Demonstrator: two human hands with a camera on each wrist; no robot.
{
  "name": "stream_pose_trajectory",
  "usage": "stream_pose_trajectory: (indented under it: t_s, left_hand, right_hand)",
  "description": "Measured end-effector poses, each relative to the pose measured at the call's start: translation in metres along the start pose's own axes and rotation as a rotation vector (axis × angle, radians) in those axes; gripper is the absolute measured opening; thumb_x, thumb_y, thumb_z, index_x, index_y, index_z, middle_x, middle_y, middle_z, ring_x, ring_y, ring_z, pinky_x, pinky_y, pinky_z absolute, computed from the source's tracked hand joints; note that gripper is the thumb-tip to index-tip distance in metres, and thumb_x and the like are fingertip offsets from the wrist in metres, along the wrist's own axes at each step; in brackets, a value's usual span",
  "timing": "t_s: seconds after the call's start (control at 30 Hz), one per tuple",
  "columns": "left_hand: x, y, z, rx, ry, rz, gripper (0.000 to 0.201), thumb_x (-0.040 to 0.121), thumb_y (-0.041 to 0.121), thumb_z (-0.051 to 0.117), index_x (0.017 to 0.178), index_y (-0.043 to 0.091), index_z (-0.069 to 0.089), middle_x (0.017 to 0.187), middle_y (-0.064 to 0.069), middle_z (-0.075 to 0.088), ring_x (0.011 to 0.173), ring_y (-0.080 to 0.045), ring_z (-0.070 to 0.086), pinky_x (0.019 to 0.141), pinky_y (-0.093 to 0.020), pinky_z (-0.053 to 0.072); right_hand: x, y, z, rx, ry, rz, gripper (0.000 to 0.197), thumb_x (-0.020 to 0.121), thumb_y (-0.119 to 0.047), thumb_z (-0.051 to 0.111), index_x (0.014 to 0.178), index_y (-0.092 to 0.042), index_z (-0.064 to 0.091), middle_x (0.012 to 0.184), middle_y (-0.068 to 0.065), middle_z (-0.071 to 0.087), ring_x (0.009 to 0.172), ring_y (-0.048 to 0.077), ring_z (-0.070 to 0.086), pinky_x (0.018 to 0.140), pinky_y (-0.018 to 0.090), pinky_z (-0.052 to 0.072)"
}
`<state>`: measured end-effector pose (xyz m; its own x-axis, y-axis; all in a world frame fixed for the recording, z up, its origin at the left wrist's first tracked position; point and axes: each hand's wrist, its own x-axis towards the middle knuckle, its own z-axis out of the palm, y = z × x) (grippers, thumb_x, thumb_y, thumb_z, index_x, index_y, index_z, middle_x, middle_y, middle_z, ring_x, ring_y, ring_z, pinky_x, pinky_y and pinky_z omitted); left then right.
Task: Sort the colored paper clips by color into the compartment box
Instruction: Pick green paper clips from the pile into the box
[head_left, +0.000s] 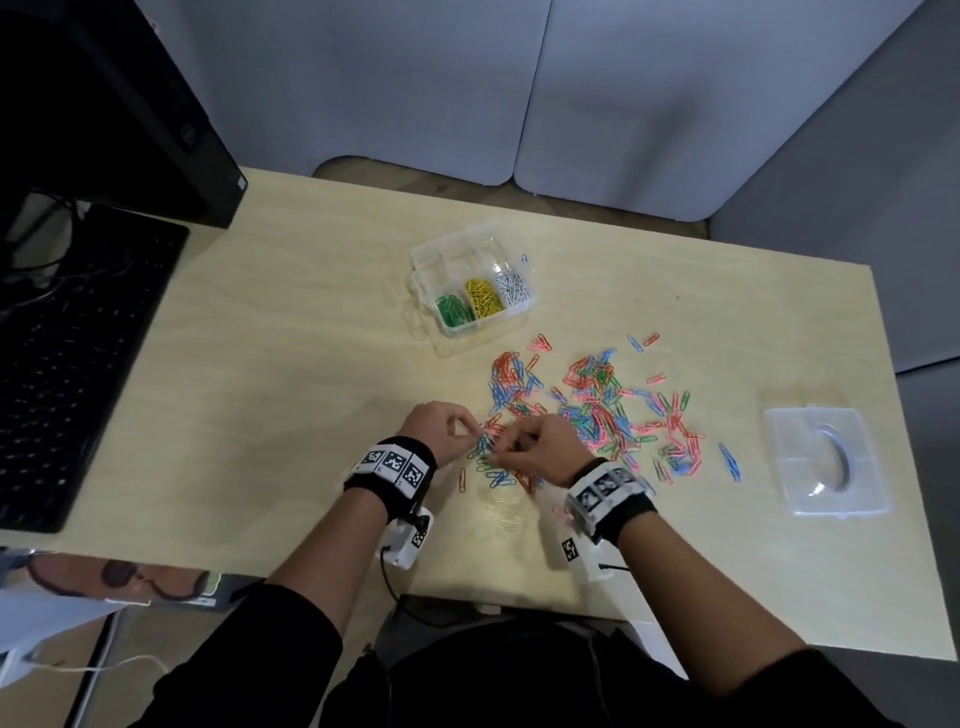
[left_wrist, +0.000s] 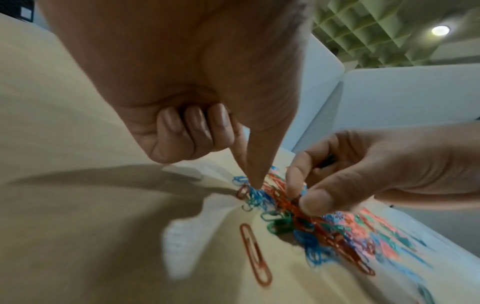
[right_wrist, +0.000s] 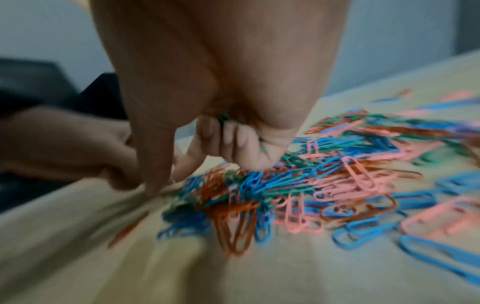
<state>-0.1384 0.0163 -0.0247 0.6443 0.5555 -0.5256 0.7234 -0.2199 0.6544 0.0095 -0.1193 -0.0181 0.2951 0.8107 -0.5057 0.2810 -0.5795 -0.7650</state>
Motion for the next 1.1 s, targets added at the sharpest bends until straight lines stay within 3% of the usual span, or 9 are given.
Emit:
stream_pose_trajectory:
  t_s: [0.17,0.3,0.5,0.6,0.67,0.77,0.9,1.0,1.1]
  left_hand:
    - [-0.006,-0.006,0.003,0.159,0.083,-0.016,0.018,0.068,0.037,0.086,0.075,0.026,0.074,0.062,0.016,0.050,0.060,-0.008,0.050,0.063,-0.021,0.041]
    - [-0.010,-0.006,0.007,0.268,0.101,-0.004,0.019,0.076,0.045,0.078,0.080,0.026,0.077,0.071,0.009,0.061,0.067,-0.012,0.055,0.066,-0.022,0.045]
    - [-0.009,-0.008,0.004,0.202,0.076,-0.029,0.015,0.086,0.038,0.068,0.089,0.026,0.075,0.090,-0.001,0.070,0.078,-0.018,0.059,0.071,-0.025,0.046]
    - [-0.007,-0.011,-0.002,0.167,0.120,-0.041,0.012,0.088,0.035,0.066,0.089,0.025,0.073,0.093,-0.002,0.071,0.078,-0.016,0.059,0.071,-0.024,0.046]
    - [-0.007,-0.013,-0.007,0.169,0.150,-0.051,0.011,0.089,0.033,0.065,0.089,0.024,0.072,0.091,-0.002,0.070,0.078,-0.018,0.059,0.071,-0.024,0.046]
    - [-0.008,-0.017,-0.012,0.180,0.202,-0.076,0.010,0.089,0.032,0.064,0.089,0.024,0.070,0.080,0.000,0.064,0.082,-0.024,0.064,0.070,-0.027,0.049]
    - [-0.010,-0.012,-0.009,0.166,0.243,-0.110,0.018,0.079,0.041,0.075,0.078,0.025,0.068,0.068,0.003,0.061,0.069,-0.020,0.061,0.063,-0.024,0.046]
    - [-0.013,-0.006,0.000,0.211,0.204,-0.165,0.025,0.074,0.047,0.080,0.074,0.023,0.073,0.070,0.006,0.066,0.070,-0.017,0.064,0.064,-0.023,0.048]
    - [-0.013,-0.003,0.005,0.188,0.197,-0.186,0.019,0.078,0.039,0.079,0.080,0.020,0.078,0.082,0.001,0.074,0.072,-0.020,0.065,0.065,-0.023,0.047]
  right_hand:
    - [0.004,-0.001,0.032,-0.525,0.066,-0.080,0.017,0.079,-0.033,0.077,0.094,-0.025,0.075,0.084,-0.005,0.073,0.077,0.012,0.066,0.075,0.028,0.054]
    - [0.006,-0.005,0.038,-0.649,0.114,-0.091,0.012,0.087,-0.030,0.066,0.086,-0.021,0.074,0.082,0.000,0.072,0.076,0.020,0.066,0.073,0.034,0.057]
    - [0.008,-0.001,0.041,-0.774,0.070,-0.156,0.017,0.096,-0.020,0.053,0.096,-0.010,0.067,0.096,0.008,0.066,0.085,0.027,0.062,0.073,0.036,0.049]
    - [0.003,0.001,0.034,-0.409,0.109,-0.141,0.013,0.092,-0.014,0.058,0.087,-0.007,0.067,0.087,0.005,0.066,0.075,0.018,0.060,0.069,0.031,0.048]
    - [-0.001,0.006,0.024,-0.154,0.147,-0.053,0.015,0.094,-0.021,0.061,0.091,-0.008,0.069,0.085,0.002,0.069,0.073,0.013,0.062,0.067,0.024,0.049]
    - [-0.002,0.014,0.016,0.275,0.140,0.078,0.024,0.096,-0.028,0.062,0.096,-0.006,0.070,0.091,0.011,0.072,0.078,0.016,0.065,0.074,0.028,0.054]
    - [-0.003,0.002,0.009,0.828,0.041,0.222,0.019,0.098,-0.006,0.054,0.113,0.003,0.062,0.090,0.012,0.067,0.074,0.016,0.063,0.066,0.023,0.052]
    - [0.001,-0.006,0.004,0.996,-0.023,0.272,0.024,0.100,-0.004,0.048,0.118,0.001,0.063,0.086,0.010,0.064,0.069,0.016,0.061,0.063,0.024,0.050]
    - [0.007,-0.013,0.005,1.022,-0.076,0.278,0.033,0.104,-0.022,0.043,0.114,0.005,0.060,0.082,0.011,0.060,0.067,0.018,0.058,0.067,0.027,0.048]
